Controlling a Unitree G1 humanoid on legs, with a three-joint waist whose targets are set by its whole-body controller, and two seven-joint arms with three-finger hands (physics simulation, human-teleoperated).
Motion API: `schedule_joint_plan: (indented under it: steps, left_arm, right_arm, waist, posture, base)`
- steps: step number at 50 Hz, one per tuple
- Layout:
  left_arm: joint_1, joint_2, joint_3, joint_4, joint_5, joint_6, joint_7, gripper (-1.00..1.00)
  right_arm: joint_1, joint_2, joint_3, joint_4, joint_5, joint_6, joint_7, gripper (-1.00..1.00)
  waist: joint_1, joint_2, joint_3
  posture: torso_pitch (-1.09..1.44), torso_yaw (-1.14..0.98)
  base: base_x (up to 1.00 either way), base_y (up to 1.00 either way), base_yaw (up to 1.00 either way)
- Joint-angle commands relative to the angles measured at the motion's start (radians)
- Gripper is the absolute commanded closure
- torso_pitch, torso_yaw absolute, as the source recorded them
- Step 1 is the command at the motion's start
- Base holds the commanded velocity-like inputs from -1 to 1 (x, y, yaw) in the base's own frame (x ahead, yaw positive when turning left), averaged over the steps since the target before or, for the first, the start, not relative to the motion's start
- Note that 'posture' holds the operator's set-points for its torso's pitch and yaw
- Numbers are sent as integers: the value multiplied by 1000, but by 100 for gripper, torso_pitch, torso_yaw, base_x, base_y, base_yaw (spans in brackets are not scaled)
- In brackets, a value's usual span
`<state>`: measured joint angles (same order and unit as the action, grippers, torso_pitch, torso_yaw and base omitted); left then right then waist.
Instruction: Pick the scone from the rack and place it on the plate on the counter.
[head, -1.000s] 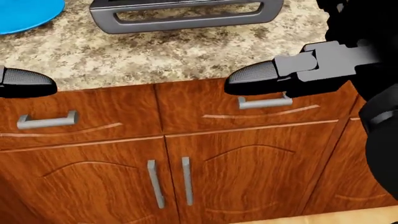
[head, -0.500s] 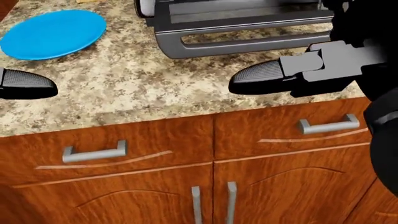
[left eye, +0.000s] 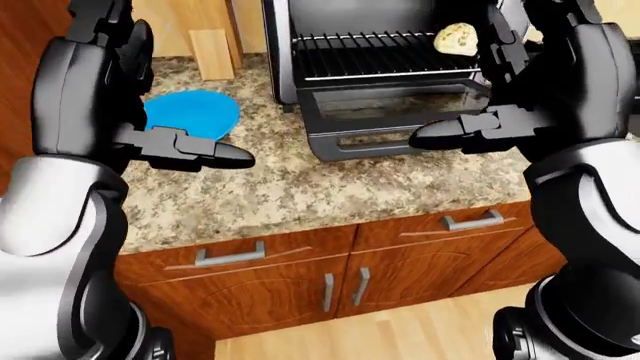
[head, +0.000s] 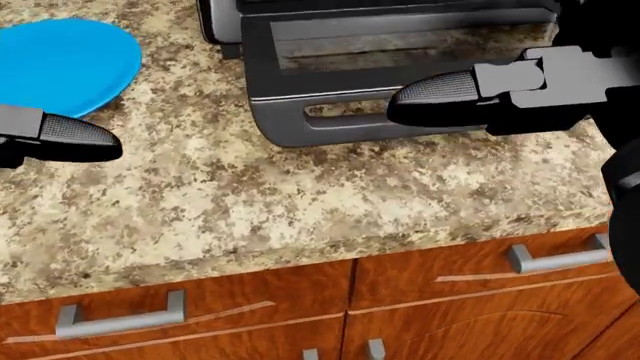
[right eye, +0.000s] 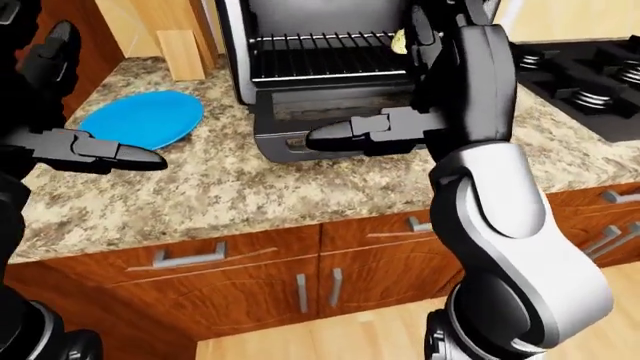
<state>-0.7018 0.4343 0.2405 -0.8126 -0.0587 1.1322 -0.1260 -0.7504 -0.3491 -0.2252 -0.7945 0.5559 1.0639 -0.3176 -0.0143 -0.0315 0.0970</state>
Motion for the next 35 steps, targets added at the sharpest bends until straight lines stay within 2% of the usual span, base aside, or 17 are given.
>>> schedule_joint_plan:
  steps: [1,4,5,6,9,10,11,12,13,14,15,19,22,23,25,30,35]
  left_arm:
    - [-23,17,35,-43,23,-35,7,-100]
    - [-23,17,40,-48,25,-30,3,-100]
    - [-21,16,38,-45,27,-33,4,-100]
    - [-19,15,37,-46,28,-35,4,-100]
    - [-19,14,37,-47,31,-33,1,-100]
    - [-20,15,36,-48,32,-31,0,-100]
    - [-19,16,35,-49,34,-30,-1,-100]
    - [-18,14,36,-54,34,-26,-2,-100]
    - [-15,14,35,-56,35,-26,-4,-100]
    - [-16,15,36,-57,36,-24,-5,-100]
    - [-19,17,39,-57,37,-22,-7,-100]
    - [-14,13,35,-50,42,-32,-9,-100]
    - [-19,15,36,-51,43,-28,-12,-100]
    - [-16,15,35,-53,44,-28,-13,-100]
    - [-15,14,38,-57,45,-25,-15,-100]
    - [-24,21,40,-65,46,-10,-21,-100]
    - [-19,22,51,-78,43,-2,-26,-100]
  right_arm:
    - [-34,-5,-5,-39,-2,-42,7,-100]
    - [-34,-14,-10,-47,-8,-42,16,-100]
    - [-38,-13,-15,-48,-6,-38,13,-100]
    - [-35,-14,-13,-48,-9,-42,14,-100]
    - [-26,-14,-9,-46,-19,-54,17,-100]
    - [-27,-13,-11,-47,-19,-51,17,-100]
    - [-27,-13,-13,-49,-18,-49,18,-100]
    - [-24,-13,-15,-54,-15,-45,18,-100]
    - [-22,-13,-15,-55,-16,-46,18,-100]
    - [-24,-14,-15,-53,-18,-46,19,-100]
    - [-24,-20,-8,-50,-23,-45,25,-100]
    - [-17,-9,-4,-46,-42,-52,31,-100]
    - [-19,-9,-10,-52,-43,-42,36,-100]
    - [-19,-9,-11,-53,-42,-38,38,-100]
    - [-14,-15,-5,-60,-54,-32,48,-100]
    - [-22,-8,-5,-54,-67,-28,57,-100]
    - [-85,-26,-36,-16,-55,8,39,-100]
  waist:
    - [11,-7,-35]
    - [16,-14,-22]
    - [20,-9,-30]
    - [24,5,-45]
    - [18,53,-59]
    - [13,81,-69]
    - [11,121,-84]
    - [19,81,-77]
    - [16,94,-77]
    - [20,91,-78]
    - [19,76,-59]
    - [22,41,-37]
    - [37,-13,-47]
    - [33,6,-40]
    - [31,10,-50]
    - [24,23,-58]
    - [20,28,-62]
  posture:
    - [0,0]
    - [0,0]
    - [0,0]
    - [0,0]
    - [0,0]
    - [0,0]
    - [0,0]
    - [0,0]
    - [0,0]
    - [0,0]
    - [0,0]
    - [0,0]
    - [0,0]
    - [0,0]
    - [0,0]
    - [0,0]
    - [0,0]
  base:
    - [0,0,0]
    - [0,0,0]
    - [0,0,5]
    - [0,0,14]
    - [0,0,22]
    - [0,0,23]
    - [0,0,23]
    - [0,0,23]
    - [0,0,23]
    - [0,0,22]
    - [0,0,0]
    - [0,0,0]
    - [0,0,0]
    - [0,0,0]
    - [0,0,0]
    - [0,0,0]
    - [0,0,0]
